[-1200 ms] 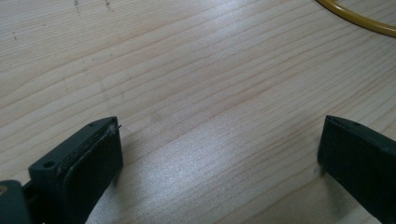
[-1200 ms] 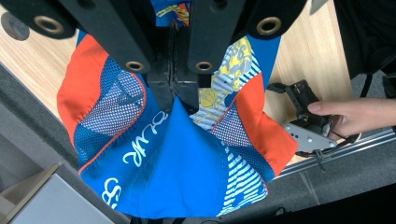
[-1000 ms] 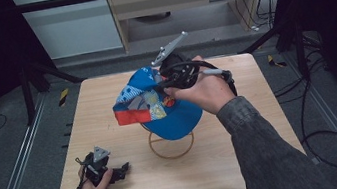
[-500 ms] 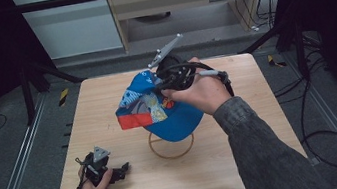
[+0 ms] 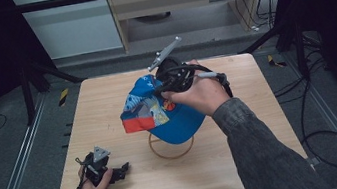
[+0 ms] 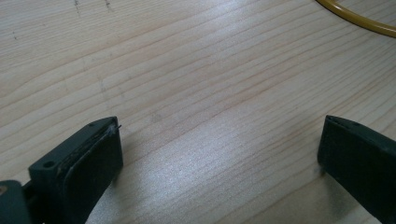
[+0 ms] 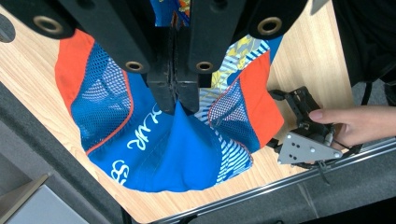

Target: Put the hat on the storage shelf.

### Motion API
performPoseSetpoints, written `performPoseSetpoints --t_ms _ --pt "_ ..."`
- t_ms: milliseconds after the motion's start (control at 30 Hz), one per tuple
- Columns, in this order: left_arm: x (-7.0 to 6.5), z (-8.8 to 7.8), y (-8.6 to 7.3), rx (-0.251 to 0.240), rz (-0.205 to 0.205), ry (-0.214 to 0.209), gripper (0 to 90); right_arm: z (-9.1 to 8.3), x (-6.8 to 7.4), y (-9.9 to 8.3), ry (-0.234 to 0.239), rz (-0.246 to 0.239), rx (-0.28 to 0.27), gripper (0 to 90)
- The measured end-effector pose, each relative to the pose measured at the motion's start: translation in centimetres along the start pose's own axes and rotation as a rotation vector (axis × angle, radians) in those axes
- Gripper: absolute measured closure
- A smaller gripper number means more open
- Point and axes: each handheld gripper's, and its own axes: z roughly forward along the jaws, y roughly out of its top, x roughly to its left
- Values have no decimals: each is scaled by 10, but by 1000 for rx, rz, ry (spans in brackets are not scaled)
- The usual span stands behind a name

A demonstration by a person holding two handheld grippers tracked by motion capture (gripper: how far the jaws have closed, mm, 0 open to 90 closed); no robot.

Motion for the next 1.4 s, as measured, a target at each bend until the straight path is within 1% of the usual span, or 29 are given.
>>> performPoseSetpoints --t_ms 867,1400 --pt "0 0 0 -1 2 2 0 5 0 -4 11 8 12 894" --pt "0 0 0 -2 -2 2 0 7 1 -3 10 -4 20 888"
